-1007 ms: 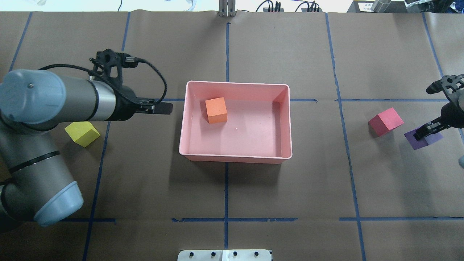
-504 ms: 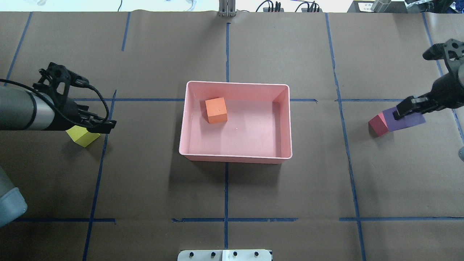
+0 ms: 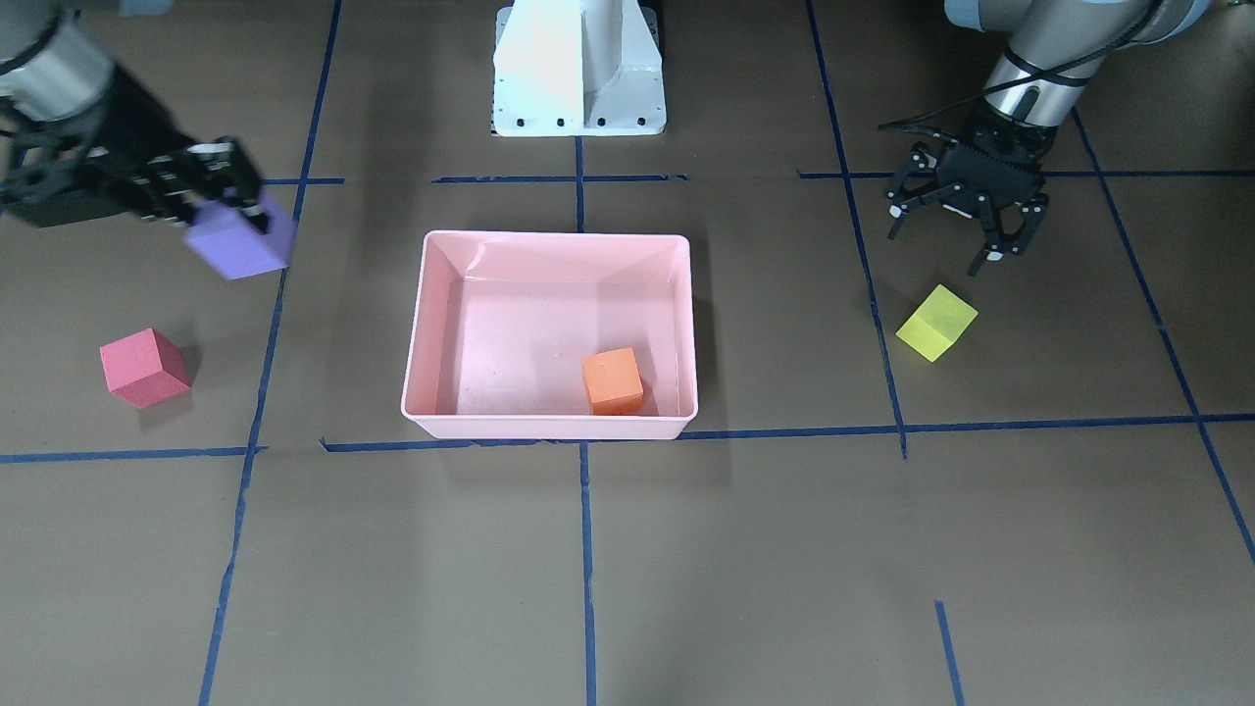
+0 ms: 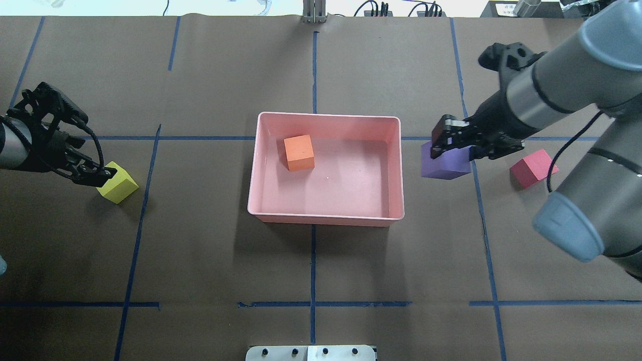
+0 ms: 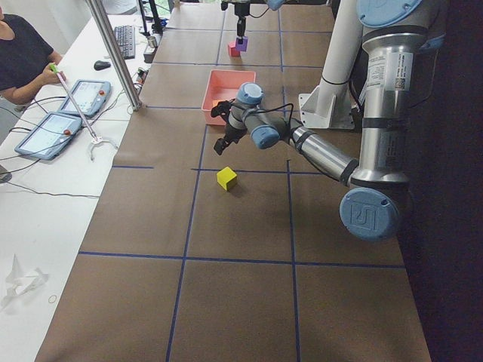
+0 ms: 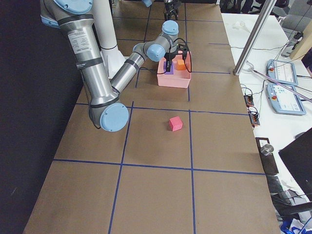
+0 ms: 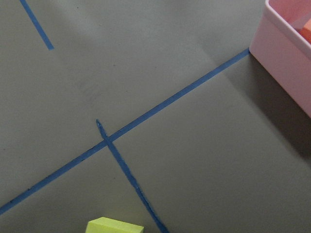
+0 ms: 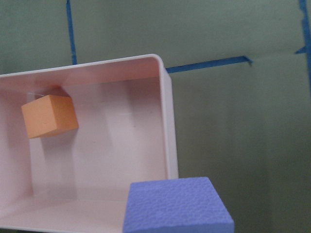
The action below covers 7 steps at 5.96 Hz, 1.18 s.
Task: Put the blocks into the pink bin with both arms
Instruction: 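Carry purple cube into bin with right gripper while left descends on yellow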
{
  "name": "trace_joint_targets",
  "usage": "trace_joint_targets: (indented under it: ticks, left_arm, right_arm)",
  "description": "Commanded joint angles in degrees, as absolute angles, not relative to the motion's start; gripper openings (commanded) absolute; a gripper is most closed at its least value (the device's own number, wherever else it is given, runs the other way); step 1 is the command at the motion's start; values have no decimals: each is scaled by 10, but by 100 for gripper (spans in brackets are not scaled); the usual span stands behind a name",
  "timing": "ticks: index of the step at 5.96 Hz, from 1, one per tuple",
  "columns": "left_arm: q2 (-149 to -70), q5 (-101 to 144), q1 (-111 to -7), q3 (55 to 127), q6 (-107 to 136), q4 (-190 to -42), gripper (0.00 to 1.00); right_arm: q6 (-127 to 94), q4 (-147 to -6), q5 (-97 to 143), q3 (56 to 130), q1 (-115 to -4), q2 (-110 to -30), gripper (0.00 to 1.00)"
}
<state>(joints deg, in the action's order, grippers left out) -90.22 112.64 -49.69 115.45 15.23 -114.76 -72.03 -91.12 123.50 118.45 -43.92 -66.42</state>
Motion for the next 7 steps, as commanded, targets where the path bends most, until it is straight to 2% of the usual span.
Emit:
trace_joint_targets:
  ticks: [1,2,3,4,5,7]
  left_arm:
    - [-916,1191,-533,1105,99,-1147,99]
    - [-937,1194,-533,1073,97,-1149,99]
    - [-946,1213,-533,1038,88,-1150,99]
    - [-953,1216,-529,1018,91,-1157,99]
    - [-957,1216,-526,999,93,-1172,100]
    - [-958,1217,-525,963,95,-1207,100]
  right_arm:
    - [-818,-906,1154,1108,-360,-580,4]
    - [-824,-904,1133,1092,-339,-574,4]
    - [-827,-904,1118,1080,-324,-568,13]
    - [-828,-903,1117,1073,-321,-560,51]
    - [-828,-904,1112,1052,-319,-542,99]
    - [-830,-903,1108,1053,-318,-540,100]
